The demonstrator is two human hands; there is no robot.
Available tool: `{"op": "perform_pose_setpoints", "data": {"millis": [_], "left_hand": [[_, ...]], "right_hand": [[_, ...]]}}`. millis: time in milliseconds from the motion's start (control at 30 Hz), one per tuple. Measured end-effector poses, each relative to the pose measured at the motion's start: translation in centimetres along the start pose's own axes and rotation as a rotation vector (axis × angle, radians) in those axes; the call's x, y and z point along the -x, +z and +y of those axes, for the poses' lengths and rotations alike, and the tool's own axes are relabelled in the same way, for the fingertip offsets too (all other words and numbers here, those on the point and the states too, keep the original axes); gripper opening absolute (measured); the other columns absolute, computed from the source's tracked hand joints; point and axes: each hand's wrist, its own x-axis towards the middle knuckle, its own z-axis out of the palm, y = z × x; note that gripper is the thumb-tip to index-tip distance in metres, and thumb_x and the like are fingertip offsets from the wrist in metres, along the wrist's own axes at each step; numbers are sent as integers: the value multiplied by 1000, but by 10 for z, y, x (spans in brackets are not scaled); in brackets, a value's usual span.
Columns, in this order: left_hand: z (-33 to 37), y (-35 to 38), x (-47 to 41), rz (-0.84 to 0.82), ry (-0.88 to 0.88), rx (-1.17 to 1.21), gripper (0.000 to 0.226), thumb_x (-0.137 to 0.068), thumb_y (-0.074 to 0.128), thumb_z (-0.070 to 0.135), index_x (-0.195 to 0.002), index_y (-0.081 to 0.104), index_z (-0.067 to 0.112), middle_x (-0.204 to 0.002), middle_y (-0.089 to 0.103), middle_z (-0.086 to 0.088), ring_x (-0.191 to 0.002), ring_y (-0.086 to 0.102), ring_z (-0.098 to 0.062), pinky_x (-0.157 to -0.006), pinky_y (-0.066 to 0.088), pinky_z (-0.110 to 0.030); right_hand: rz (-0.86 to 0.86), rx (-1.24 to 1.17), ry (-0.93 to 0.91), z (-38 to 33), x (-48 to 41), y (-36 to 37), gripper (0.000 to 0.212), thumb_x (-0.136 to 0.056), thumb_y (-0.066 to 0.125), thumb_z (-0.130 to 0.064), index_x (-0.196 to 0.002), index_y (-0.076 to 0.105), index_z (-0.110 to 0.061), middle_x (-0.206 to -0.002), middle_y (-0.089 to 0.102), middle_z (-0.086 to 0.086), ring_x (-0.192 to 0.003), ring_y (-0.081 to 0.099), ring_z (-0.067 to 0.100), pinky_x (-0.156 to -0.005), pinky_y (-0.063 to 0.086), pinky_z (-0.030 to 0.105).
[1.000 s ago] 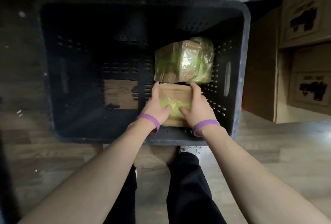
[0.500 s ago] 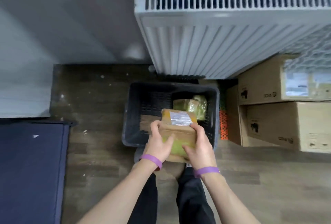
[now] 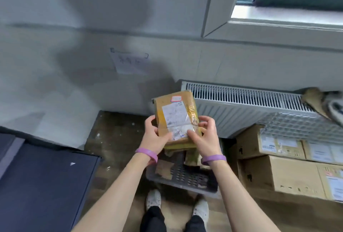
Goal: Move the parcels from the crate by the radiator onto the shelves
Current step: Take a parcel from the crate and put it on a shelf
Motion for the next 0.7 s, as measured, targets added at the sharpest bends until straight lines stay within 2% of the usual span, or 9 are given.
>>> {"op": "perform_pose_setpoints", "data": {"millis": [67, 133, 233, 300, 433, 500, 567, 633, 700], "left_hand": [[16, -12, 8, 17, 73, -5, 87, -76, 77, 15, -141, 20, 32, -98, 54, 9, -86, 57, 3, -66, 43, -10], [31, -22, 14, 24, 123, -3, 93, -73, 79, 12, -145, 20, 29, -100, 54, 12, -87, 57, 6, -66, 46, -9], [50, -31, 20, 21, 176, 17, 90, -71, 81, 9, -142, 27, 26, -102, 54, 20, -89, 56, 8, -65, 48, -6], [59, -34, 25, 26, 202, 41, 90, -71, 80, 5, -139, 27, 29, -104, 56, 18, -91, 57, 5, -63, 49, -7], [77, -36, 31, 9, 252, 80, 92, -70, 77, -4, -133, 22, 35, -109, 57, 11, -90, 59, -2, -54, 49, -9], [85, -36, 34, 6, 273, 112, 91, -70, 77, -3, -130, 23, 36, -109, 57, 11, -91, 59, -3, -53, 49, -9], [93, -36, 37, 20, 292, 130, 88, -69, 79, 0, -127, 24, 36, -113, 57, 7, -96, 59, -5, -56, 51, -12], [99, -35, 40, 44, 305, 118, 82, -70, 80, 5, -127, 27, 31, -118, 55, 2, -102, 59, -12, -65, 53, -17], [104, -38, 40, 68, 319, 119, 61, -77, 76, 14, -121, 36, 27, -118, 56, 0, -103, 59, -16, -78, 53, -26]], "right_hand": [[-36, -16, -8, -21, 3, -4, 73, -75, 72, -4, -137, 39, -24, -121, 45, 7, -111, 53, 16, -97, 48, 36], [-62, -5, -29, -38, 5, -9, 84, -74, 71, -3, -145, 33, -24, -120, 41, 1, -111, 52, 13, -99, 47, 32], [-76, -8, -89, -58, 6, -17, 74, -72, 73, -2, -136, 46, -26, -113, 38, -9, -110, 53, 12, -99, 46, 28], [-52, -50, -120, -65, 6, -23, 60, -72, 77, -8, -122, 52, -32, -118, 41, -8, -112, 53, 12, -97, 47, 30], [-24, -154, -166, -74, 8, -30, 47, -73, 83, -25, -104, 51, -39, -125, 54, -10, -114, 54, 12, -94, 45, 30], [-42, -212, -170, -79, 10, -32, 52, -72, 84, -25, -109, 50, -38, -118, 60, -16, -108, 61, 11, -90, 50, 30], [-88, -234, -183, -84, 9, -33, 63, -72, 84, -24, -120, 46, -36, -119, 61, -13, -102, 66, 10, -89, 55, 36], [-97, -227, -215, -88, 8, -33, 69, -72, 83, -19, -125, 42, -37, -120, 60, -11, -101, 67, 9, -90, 55, 39], [-65, -240, -248, -92, 5, -35, 69, -73, 82, -13, -126, 44, -34, -120, 62, -5, -102, 66, 12, -91, 54, 41]]}}
